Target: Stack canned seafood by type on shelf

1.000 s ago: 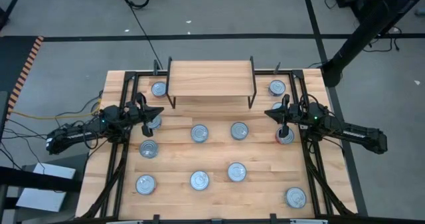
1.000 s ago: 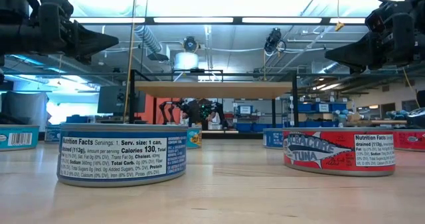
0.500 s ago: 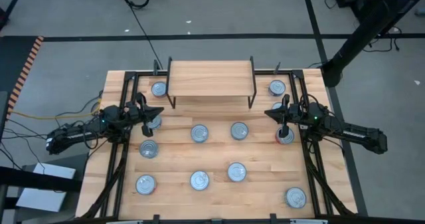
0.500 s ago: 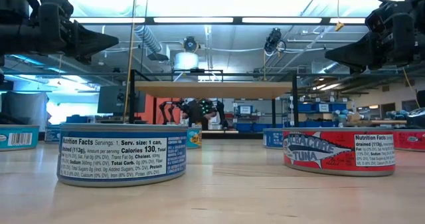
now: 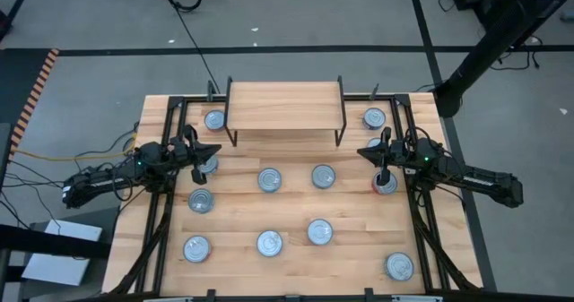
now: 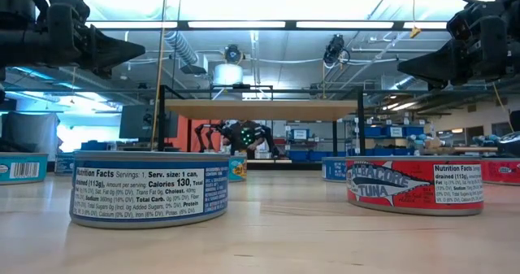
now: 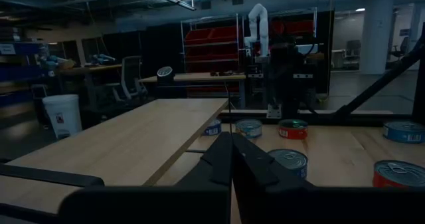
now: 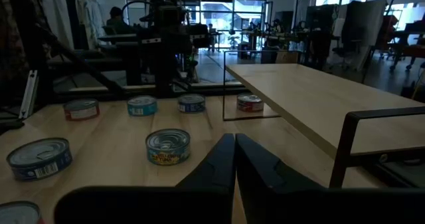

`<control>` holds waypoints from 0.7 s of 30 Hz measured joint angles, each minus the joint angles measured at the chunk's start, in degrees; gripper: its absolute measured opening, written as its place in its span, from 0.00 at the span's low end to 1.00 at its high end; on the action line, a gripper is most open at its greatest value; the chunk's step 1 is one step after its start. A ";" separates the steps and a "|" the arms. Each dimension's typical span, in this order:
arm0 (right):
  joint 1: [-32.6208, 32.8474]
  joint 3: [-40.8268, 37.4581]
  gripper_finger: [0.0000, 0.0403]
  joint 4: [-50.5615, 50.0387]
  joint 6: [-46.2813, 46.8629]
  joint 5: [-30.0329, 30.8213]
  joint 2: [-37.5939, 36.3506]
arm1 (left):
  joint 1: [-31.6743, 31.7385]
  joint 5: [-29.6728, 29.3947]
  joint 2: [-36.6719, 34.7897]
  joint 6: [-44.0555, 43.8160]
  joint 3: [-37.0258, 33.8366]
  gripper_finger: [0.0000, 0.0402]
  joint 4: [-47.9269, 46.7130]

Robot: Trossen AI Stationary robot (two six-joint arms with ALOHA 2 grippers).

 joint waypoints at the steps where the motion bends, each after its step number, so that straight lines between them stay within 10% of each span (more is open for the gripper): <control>1: 0.01 0.00 0.06 0.00 0.02 0.00 0.00 | -0.02 -0.01 0.00 0.00 -0.01 0.02 0.01; 21: 0.01 0.00 0.06 -0.02 0.00 0.00 0.00 | -0.02 0.00 0.00 0.02 0.00 0.02 0.00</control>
